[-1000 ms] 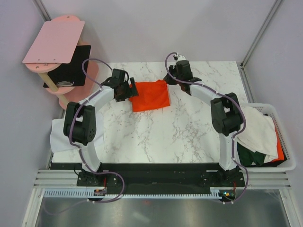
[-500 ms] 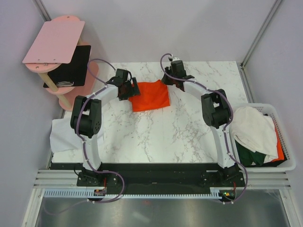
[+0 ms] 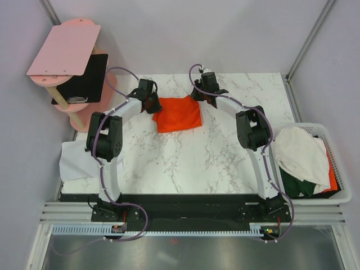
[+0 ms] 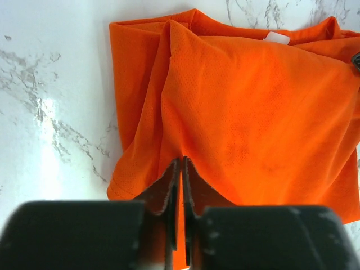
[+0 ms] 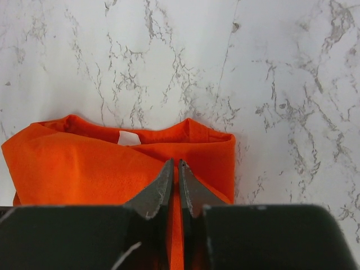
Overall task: Fold and stack the t-shirts
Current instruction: Smooth out wrinkles on the folded tshirt
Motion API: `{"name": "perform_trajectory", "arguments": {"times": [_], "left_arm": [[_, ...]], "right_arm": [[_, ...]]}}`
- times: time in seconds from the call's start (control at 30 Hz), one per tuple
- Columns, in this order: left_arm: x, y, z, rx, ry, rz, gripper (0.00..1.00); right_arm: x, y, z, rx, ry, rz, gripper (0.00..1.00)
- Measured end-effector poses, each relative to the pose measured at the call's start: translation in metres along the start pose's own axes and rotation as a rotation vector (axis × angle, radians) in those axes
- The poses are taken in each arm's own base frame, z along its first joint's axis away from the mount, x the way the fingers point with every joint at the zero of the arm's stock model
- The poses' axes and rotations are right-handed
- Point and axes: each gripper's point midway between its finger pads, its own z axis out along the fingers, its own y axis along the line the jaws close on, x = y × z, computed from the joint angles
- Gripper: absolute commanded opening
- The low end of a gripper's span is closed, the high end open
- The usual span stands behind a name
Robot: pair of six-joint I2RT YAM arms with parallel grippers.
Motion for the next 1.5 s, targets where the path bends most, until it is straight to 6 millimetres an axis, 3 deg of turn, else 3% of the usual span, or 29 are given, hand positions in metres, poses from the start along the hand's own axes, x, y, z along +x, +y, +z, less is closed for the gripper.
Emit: {"name": "perform_trajectory", "arguments": {"times": [0.3,0.4,0.43,0.57,0.9,1.27,1.37,1.5], "left_arm": [[0.0,0.002,0.006,-0.01,0.001,0.002,0.04],[0.001,0.005,0.007,-0.02,-0.002,0.003,0.29],[0.002,0.006,0.007,-0.023,-0.003,0.002,0.43],[0.001,0.006,0.008,-0.024,-0.008,-0.002,0.59],[-0.011,-0.001,0.006,-0.008,-0.039,-0.002,0.58],[-0.07,-0.034,0.007,0.06,-0.16,0.004,0.55],[-0.073,-0.035,0.018,0.059,-0.157,0.004,0.55],[-0.062,-0.027,0.03,0.034,-0.12,0.004,0.55]], "right_arm": [[0.006,-0.005,0.001,-0.002,0.006,0.003,0.13],[0.017,-0.011,-0.001,0.008,0.029,0.008,0.14],[0.02,-0.013,-0.001,0.009,0.035,0.01,0.14],[0.022,-0.015,-0.005,0.011,0.042,0.013,0.14],[0.007,-0.009,-0.012,-0.012,0.013,0.012,0.14],[0.008,-0.01,-0.012,-0.022,0.011,0.013,0.15],[0.011,-0.012,-0.011,-0.021,0.015,0.014,0.15],[0.015,-0.015,-0.013,-0.018,0.025,0.017,0.15]]}}
